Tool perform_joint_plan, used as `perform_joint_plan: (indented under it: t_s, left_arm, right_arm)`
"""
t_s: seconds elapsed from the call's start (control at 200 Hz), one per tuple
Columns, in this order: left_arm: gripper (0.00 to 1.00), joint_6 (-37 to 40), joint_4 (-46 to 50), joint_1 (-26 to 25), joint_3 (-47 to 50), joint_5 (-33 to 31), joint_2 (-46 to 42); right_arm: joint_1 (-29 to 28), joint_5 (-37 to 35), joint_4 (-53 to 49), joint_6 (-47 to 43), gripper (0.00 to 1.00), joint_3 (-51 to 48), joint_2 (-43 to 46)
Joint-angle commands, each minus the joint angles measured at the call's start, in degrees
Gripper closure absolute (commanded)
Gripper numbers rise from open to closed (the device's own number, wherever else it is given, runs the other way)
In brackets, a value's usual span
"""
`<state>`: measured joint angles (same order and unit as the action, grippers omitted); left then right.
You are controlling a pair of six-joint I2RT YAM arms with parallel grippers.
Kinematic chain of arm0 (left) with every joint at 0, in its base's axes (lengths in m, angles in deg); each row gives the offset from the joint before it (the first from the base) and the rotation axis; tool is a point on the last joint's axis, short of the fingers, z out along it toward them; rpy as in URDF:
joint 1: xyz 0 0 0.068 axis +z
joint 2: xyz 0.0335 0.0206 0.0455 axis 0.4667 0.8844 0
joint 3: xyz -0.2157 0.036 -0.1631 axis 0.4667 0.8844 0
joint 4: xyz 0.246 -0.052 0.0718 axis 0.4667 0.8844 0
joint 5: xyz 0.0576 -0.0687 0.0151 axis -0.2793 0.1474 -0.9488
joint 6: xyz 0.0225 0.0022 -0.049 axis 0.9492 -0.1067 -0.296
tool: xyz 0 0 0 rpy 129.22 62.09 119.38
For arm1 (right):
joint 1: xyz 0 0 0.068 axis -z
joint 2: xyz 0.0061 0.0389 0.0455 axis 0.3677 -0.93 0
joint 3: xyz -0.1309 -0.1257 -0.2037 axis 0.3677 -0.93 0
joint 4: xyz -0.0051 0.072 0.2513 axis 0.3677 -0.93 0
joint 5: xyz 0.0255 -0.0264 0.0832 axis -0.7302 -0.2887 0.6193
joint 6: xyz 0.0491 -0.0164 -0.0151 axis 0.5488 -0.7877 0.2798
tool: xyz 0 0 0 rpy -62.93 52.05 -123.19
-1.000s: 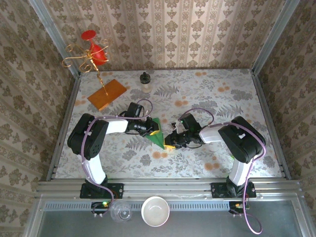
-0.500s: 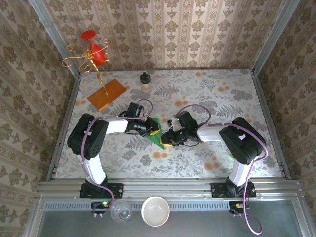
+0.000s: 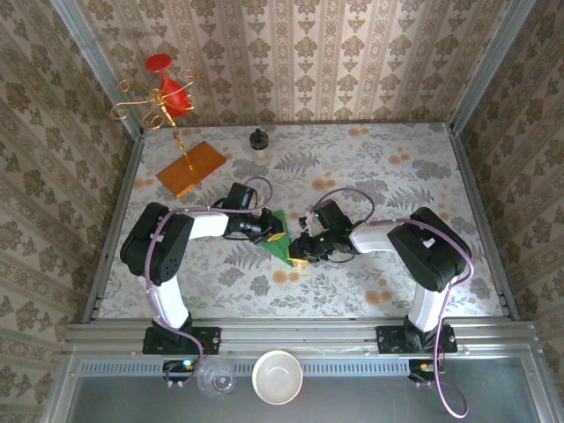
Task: Fold a paper plane with a square sheet of paper (pick it up from the middle)
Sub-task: Fourth fold the wing at the center of the table.
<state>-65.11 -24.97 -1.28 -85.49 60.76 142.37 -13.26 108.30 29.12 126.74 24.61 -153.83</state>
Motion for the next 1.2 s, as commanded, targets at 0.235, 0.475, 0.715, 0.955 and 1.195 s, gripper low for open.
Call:
perform_joint_plan:
  t_s: [0.235, 0.475, 0.715, 0.955, 1.195]
  left_arm:
    - [0.84, 0.45, 0.24, 0.45, 0.54, -0.08, 0.89]
    - [0.84, 0.36, 0.54, 0.51, 0.54, -0.44, 1.33]
    - [0.84, 0.52, 0.83, 0.54, 0.45, -0.46, 2.10]
    - [0.84, 0.79, 2.30, 0.69, 0.45, -1.92, 2.52]
    - [0.84, 2.14, 3.57, 0.82, 0.10, -1.75, 4.01]
  right_arm:
    - [-0.42, -0.31, -1.65, -0.98, 0.76, 0.38, -1.79]
    - [-0.46, -0.14, -1.90, -1.08, 0.76, 0.38, -2.31]
    - [-0.50, -0.33, -2.09, -1.08, 0.76, 0.30, -2.66]
    - [-0.50, -0.73, -2.62, -1.17, 0.76, 0.12, -2.66]
    - [-0.43, 0.09, -1.01, 3.10, 0.76, 1.00, 2.28]
